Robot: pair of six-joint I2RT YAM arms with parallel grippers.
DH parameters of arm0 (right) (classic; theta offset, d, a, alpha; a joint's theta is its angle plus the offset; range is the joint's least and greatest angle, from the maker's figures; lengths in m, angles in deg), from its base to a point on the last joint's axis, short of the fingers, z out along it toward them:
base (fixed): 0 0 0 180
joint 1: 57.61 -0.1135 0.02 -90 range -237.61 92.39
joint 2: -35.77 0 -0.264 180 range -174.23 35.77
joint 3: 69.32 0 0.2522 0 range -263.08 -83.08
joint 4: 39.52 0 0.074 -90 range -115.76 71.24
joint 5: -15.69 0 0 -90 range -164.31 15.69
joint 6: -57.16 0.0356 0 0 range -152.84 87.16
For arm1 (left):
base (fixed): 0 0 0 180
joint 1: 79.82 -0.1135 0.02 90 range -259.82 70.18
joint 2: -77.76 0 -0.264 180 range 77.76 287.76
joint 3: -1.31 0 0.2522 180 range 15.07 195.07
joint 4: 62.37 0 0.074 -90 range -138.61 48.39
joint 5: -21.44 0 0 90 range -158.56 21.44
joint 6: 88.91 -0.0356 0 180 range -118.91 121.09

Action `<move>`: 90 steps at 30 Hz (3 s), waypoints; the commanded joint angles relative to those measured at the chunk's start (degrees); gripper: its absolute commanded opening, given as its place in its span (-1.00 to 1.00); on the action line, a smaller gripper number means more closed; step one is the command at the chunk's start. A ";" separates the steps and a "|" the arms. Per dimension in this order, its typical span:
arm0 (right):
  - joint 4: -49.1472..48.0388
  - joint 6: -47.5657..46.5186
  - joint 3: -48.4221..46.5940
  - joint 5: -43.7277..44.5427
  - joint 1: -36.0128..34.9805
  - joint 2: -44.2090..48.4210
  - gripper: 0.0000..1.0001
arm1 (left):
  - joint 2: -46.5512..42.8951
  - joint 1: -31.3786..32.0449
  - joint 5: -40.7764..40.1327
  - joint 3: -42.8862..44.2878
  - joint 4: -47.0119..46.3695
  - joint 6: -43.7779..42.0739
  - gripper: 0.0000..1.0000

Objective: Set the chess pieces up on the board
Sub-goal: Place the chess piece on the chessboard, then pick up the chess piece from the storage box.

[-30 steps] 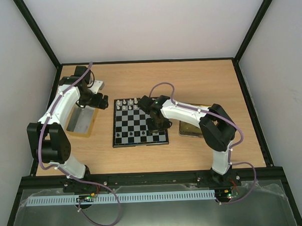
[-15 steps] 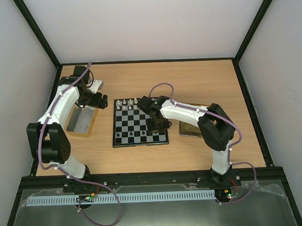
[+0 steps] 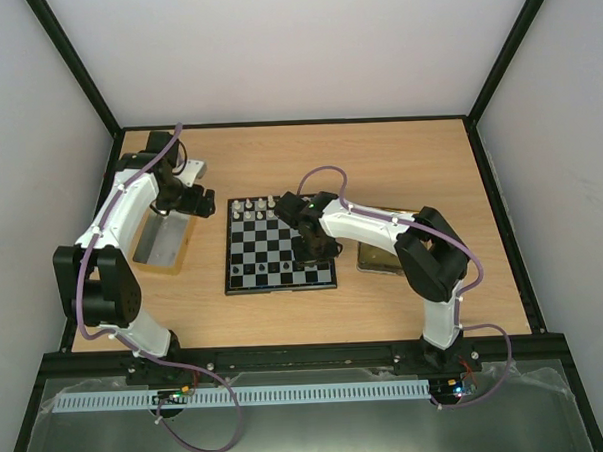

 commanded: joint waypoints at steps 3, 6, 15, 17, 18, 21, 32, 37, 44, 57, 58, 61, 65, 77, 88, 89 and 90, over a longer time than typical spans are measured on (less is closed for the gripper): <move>0.35 -0.05 -0.05 0.55 -0.33 -0.02 -0.70 | -2.35 -0.39 0.72 -0.39 0.43 -0.30 0.85; 0.64 0.06 -0.84 0.86 -0.33 0.20 -0.69 | -2.25 -0.39 0.90 -0.37 0.45 -0.31 0.85; 5.27 -0.18 -4.36 4.86 0.82 2.60 -0.67 | -2.00 -0.39 1.17 0.39 0.79 -0.57 0.85; 6.56 -0.25 -5.06 5.81 2.34 4.07 -0.65 | -1.92 -0.39 1.21 0.43 0.83 -0.64 0.85; 7.39 -0.28 -5.46 6.60 3.45 5.03 -0.64 | -1.85 -0.39 1.27 0.46 0.86 -0.67 0.84; 9.38 -0.50 -5.27 8.56 7.98 8.60 -0.58 | -1.58 -0.39 1.42 0.42 0.77 -0.75 0.85; 8.56 -1.74 10.81 8.73 24.38 20.44 -0.52 | 1.42 -0.06 2.57 1.81 0.11 -0.69 0.85; 4.02 -1.95 16.29 6.73 28.32 20.74 -0.54 | 2.72 0.35 2.20 2.33 -0.07 -0.57 0.84; 0.04 -2.07 18.39 5.71 31.29 18.81 -0.58 | 3.26 0.49 1.34 2.40 0.38 -0.96 0.84; -6.13 -1.96 23.59 4.22 34.26 18.98 -0.59 | 3.10 0.48 0.84 2.79 1.40 -0.87 0.84; -6.32 -1.98 23.93 4.18 34.36 19.01 -0.59 | 3.01 0.49 0.77 2.69 1.47 -0.84 0.84; -6.68 -2.25 24.39 4.13 34.79 19.16 -0.59 | 2.96 0.49 0.68 2.57 1.67 -0.83 0.84; -7.16 -2.57 24.82 3.87 35.68 19.13 -0.58 | 2.75 0.58 0.66 2.53 1.73 -0.67 0.84; -8.32 -4.61 24.79 3.52 36.71 17.83 -0.58 | 2.26 0.62 0.31 2.42 2.30 -0.59 0.84; -9.12 -5.29 24.96 3.33 37.44 16.89 -0.59 | 2.04 0.67 -0.03 2.34 2.50 -0.67 0.85; -9.28 -5.30 25.01 3.34 37.38 16.81 -0.59 | 2.04 0.65 -0.04 2.35 2.54 -0.66 0.84; -9.40 -5.34 25.06 3.27 37.39 16.77 -0.60 | 2.06 0.67 -0.09 2.35 2.54 -0.66 0.84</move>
